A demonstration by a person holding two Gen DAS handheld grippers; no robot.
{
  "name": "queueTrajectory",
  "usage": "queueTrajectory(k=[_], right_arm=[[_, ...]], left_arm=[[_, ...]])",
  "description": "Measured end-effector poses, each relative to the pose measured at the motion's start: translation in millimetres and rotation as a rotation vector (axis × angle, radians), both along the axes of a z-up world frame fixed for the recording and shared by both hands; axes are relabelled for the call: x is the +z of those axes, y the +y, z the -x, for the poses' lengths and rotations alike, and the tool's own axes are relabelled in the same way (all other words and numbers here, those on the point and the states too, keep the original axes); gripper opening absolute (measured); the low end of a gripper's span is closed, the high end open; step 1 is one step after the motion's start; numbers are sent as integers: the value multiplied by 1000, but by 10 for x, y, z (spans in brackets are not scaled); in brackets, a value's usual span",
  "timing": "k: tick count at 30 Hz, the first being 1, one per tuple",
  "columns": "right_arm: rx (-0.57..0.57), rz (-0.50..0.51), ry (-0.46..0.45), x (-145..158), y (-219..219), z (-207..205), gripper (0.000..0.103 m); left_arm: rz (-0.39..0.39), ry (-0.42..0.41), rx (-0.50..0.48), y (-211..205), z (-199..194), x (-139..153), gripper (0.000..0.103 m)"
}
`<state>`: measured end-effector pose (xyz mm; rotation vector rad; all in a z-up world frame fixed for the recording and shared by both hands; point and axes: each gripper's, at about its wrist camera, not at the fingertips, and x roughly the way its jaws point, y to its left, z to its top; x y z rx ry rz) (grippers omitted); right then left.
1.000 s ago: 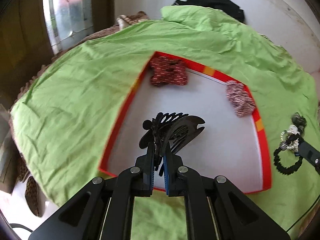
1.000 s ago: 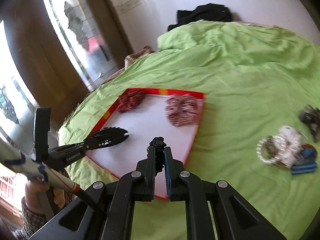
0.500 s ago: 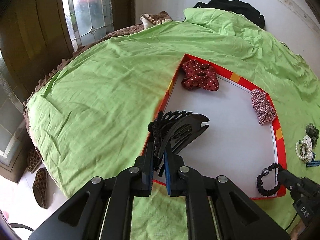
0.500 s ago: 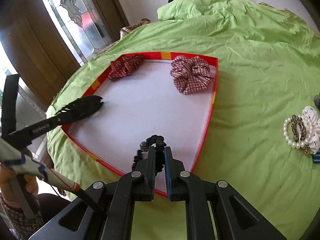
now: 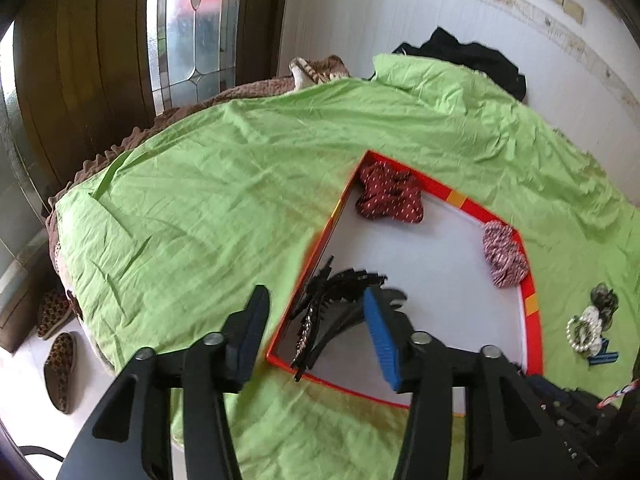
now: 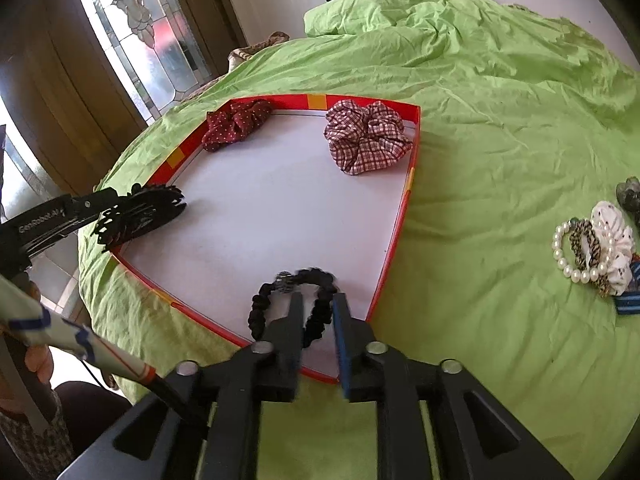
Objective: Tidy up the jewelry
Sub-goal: 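Carry the claw clip and hair tie into the red box and release both, then move both open tools back over the remaining accessory pile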
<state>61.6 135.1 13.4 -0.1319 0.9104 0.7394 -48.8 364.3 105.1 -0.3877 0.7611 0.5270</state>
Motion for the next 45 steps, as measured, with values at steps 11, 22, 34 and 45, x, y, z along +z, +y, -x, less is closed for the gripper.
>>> queueTrajectory(k=[11,22,34,45], right_arm=[[-23,-74,-63,257,-254,126,39],[-149,-125,-89,360,-1007,78,44],[-579,-126,-232,517,-2496,-65,51],[-734,-123,-232,488,-3356,-444,51]], left_arm=[[8,-40,9,-99,-40,31,51],[-47,-44,-81,-522,-205,58,51],[-149,-90,-241,-1298,-282,178,52],[-208,-97,-488,-2363,-316,352,59]])
